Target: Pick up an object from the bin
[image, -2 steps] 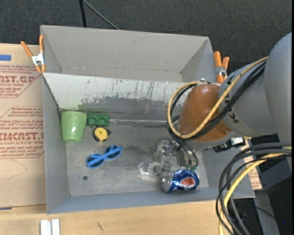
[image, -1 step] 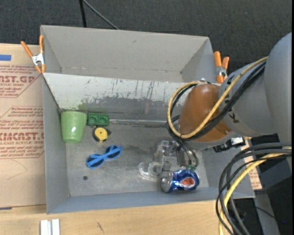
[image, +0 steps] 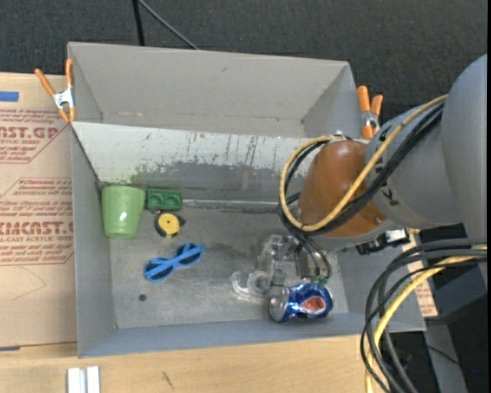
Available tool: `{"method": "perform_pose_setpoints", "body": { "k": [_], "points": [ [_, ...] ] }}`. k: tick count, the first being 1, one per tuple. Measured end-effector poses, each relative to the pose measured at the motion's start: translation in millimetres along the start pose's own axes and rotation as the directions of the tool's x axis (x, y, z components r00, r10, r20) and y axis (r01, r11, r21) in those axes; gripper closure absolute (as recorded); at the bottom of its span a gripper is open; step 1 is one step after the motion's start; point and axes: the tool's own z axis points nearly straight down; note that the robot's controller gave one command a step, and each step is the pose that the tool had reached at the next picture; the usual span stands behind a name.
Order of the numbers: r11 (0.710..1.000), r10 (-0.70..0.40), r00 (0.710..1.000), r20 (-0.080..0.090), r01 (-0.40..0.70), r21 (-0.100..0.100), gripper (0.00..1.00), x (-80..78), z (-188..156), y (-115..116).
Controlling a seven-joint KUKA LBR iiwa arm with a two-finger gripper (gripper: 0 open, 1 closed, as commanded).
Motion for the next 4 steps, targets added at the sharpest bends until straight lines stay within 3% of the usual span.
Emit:
{"method": "perform_pose_setpoints", "body": {
  "k": [4],
  "points": [
    [1.000, 0.000, 1.000, 0.000, 0.000, 0.000, 1.00, -0.1, -0.2, 0.0]
  ]
}}
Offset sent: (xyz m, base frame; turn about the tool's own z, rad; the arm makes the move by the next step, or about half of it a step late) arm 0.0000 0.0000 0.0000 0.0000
